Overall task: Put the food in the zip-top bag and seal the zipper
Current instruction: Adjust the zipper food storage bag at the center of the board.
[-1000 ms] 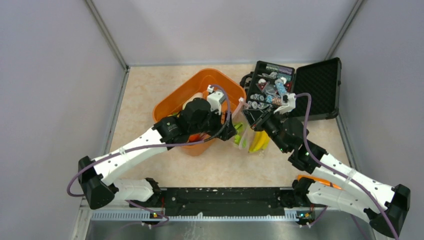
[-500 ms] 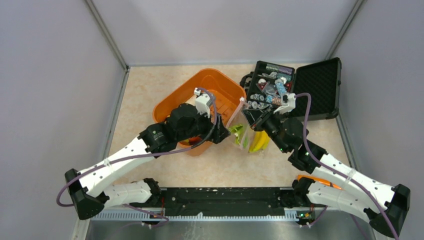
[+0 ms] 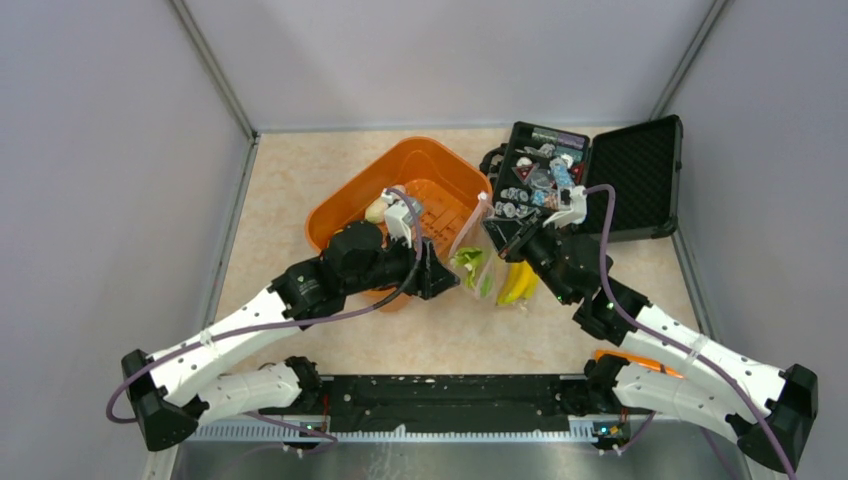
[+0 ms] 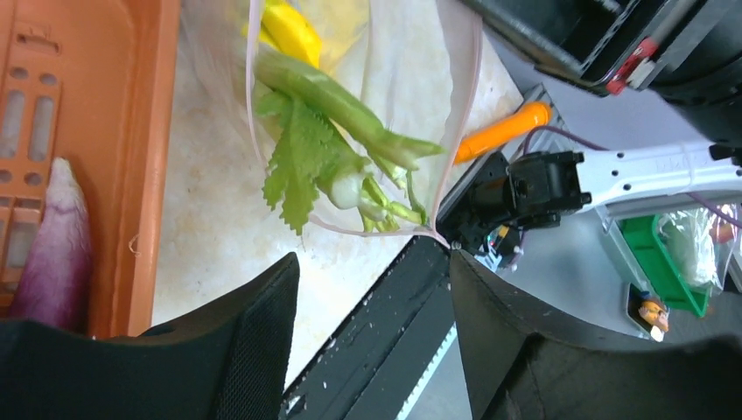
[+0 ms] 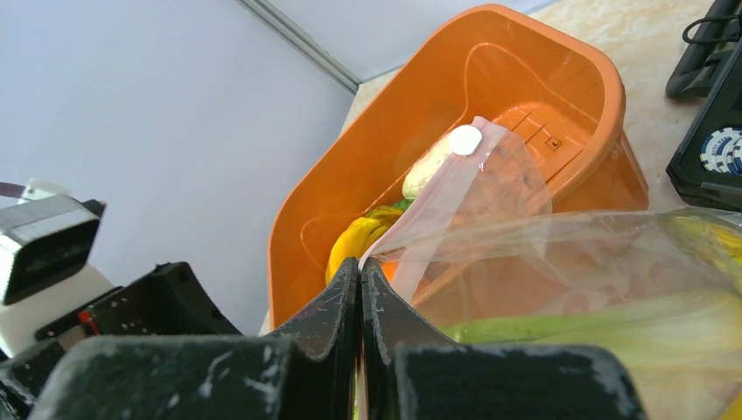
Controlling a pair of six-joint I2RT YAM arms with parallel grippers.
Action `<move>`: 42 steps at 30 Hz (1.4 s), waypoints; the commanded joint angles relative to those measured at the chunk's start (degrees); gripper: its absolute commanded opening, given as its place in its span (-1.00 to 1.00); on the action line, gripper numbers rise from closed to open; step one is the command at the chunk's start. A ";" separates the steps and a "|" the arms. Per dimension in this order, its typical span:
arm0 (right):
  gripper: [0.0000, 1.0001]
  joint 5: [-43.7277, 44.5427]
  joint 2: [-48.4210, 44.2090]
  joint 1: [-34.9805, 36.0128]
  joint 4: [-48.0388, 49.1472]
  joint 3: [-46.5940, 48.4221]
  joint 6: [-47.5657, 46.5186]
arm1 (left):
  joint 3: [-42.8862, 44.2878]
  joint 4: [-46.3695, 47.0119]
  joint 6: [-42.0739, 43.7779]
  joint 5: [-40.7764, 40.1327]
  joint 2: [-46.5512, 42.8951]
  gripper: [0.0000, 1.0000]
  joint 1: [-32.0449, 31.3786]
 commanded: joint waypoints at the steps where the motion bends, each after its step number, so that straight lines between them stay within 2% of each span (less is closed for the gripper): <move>1: -1.00 0.05 -0.17 -0.07 3.19 3.01 -0.96 | -1.55 4.77 -3.28 -4.61 -0.69 0.25 -0.12; 6: -1.00 -0.30 -0.53 -0.06 3.87 2.90 -0.61 | -2.30 9.64 -7.13 -4.52 3.79 0.13 -0.14; 10: -1.00 0.00 -0.65 -0.07 3.15 3.56 -1.13 | 0.30 5.99 -6.38 -3.91 6.35 0.11 -0.14; 14: -1.00 -0.35 -1.02 -0.05 3.71 3.38 -0.92 | -0.33 6.38 -6.39 -4.68 7.95 0.05 -0.09; 17: -1.00 -0.77 -1.30 -0.05 3.96 3.21 -0.78 | -0.88 7.88 -6.44 -4.88 9.20 -0.23 -0.14; 22: -1.00 1.15 -2.05 -0.05 2.57 3.12 -1.62 | 0.59 8.48 -5.07 -3.91 10.51 -0.93 -0.14; 23: -1.00 1.58 -2.29 -0.07 2.23 3.10 -1.99 | 0.97 8.94 -4.65 -3.46 10.58 -1.00 -0.14; 28: -1.00 3.14 -4.42 -0.07 2.07 3.97 -6.85 | 4.80 8.20 -0.09 -4.69 9.69 -1.00 -0.01; 31: -1.00 -2.04 -5.51 -0.07 4.15 6.75 -17.25 | 12.90 5.93 6.87 -5.46 9.34 -1.00 1.58; 33: -1.00 -7.32 -6.58 -0.07 3.15 9.88 -23.58 | 22.56 1.07 12.34 -5.98 10.80 -1.00 2.88; 35: -1.00 -8.31 -7.90 -0.07 1.12 12.08 -27.09 | 33.30 -4.52 16.14 -2.35 14.06 -1.00 4.90; 37: -1.00 -5.57 -8.10 -0.07 -2.28 13.96 -28.02 | 45.22 -12.77 18.93 2.26 20.00 -1.00 6.39; 40: -1.00 4.15 -4.05 -0.05 -15.12 18.28 -25.61 | 53.73 -20.57 20.60 4.81 26.71 -1.00 7.42; 42: -1.00 10.92 -2.56 -0.07 -22.11 20.14 -22.30 | 55.91 -23.97 21.49 7.53 29.00 -1.00 7.42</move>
